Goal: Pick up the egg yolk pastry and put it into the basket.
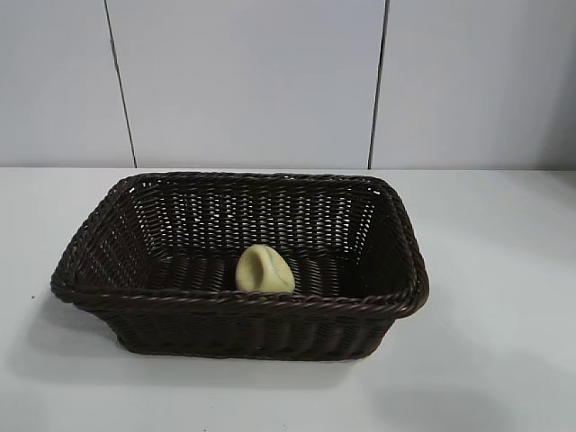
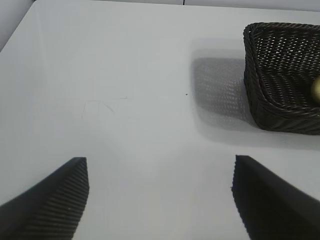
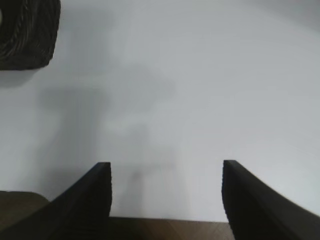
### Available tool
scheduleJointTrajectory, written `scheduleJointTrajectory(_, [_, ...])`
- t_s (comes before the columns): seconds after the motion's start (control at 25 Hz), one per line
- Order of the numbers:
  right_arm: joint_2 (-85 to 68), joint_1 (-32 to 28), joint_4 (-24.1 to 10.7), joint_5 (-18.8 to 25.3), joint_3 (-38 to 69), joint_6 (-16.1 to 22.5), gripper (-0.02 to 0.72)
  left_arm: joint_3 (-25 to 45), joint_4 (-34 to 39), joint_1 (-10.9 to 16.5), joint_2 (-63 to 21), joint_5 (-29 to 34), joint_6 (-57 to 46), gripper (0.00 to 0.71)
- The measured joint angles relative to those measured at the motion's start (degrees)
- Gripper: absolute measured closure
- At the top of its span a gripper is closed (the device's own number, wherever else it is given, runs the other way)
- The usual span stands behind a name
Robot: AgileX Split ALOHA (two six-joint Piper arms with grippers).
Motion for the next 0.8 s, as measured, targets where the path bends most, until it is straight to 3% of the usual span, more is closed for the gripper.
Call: scheduleJointTrajectory(0.8, [-0.9, 0.0, -0.2, -1.6, 0.8, 0.0, 0.239, 0.0, 0.0, 0.0, 0.0, 0.0, 0.0, 0.139])
